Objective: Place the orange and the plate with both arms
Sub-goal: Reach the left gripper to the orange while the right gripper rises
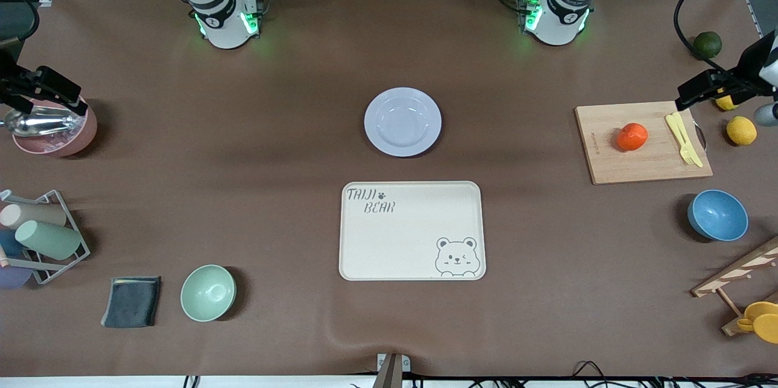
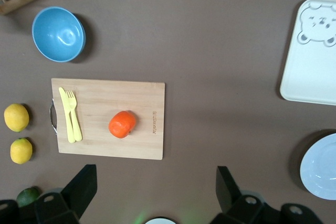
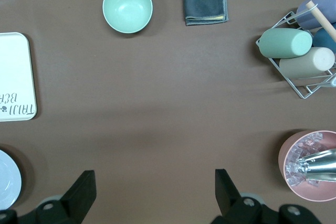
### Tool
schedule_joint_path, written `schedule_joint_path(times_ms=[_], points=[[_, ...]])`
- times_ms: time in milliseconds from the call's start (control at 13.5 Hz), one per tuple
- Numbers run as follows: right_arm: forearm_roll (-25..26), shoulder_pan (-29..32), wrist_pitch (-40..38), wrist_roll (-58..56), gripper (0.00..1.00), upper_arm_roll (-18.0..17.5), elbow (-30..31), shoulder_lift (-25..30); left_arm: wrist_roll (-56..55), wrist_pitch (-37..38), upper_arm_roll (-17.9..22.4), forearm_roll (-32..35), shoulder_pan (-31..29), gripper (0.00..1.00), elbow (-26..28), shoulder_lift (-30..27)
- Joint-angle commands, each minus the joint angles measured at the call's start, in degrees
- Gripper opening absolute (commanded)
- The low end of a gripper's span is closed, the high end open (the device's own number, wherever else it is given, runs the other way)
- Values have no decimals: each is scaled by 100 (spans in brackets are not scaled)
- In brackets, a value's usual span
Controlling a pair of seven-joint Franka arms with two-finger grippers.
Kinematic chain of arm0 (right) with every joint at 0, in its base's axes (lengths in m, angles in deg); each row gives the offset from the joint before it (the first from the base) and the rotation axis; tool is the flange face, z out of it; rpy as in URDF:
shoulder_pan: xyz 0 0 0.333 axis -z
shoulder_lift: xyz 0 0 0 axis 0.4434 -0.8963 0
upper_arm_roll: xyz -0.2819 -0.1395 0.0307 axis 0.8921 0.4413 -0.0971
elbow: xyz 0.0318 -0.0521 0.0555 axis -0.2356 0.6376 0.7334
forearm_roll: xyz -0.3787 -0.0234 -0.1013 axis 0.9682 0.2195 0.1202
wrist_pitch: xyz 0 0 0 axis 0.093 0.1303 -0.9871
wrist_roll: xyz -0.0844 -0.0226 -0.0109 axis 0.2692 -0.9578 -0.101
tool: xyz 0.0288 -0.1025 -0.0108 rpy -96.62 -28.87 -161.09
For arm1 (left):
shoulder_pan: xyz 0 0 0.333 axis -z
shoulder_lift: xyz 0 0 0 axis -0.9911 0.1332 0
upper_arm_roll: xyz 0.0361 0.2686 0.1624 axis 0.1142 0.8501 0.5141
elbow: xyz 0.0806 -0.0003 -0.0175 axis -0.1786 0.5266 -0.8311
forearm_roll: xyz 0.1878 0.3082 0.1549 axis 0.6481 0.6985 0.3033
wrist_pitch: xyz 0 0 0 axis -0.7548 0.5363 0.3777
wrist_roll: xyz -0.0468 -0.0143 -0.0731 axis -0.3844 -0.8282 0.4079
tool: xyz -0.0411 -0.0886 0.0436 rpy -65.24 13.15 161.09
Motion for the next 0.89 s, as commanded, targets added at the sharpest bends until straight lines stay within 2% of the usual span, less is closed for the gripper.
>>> schedule_joint_path(times_ms=[0, 222, 591, 813], points=[[-90, 75, -72, 70, 100, -69, 117, 110, 83, -673, -24, 121, -188, 100, 894, -244], [-90, 49, -545, 79, 100, -86, 117, 110, 267, -1394, -24, 226, -504, 100, 1730, -306], [-99, -30, -1372, 105, 100, -104, 152, 110, 1515, -2343, -33, 226, -1084, 100, 2811, -289], [-108, -118, -1513, 105, 100, -113, 415, 180, 1840, -3108, -33, 226, -1340, 100, 3576, -245]])
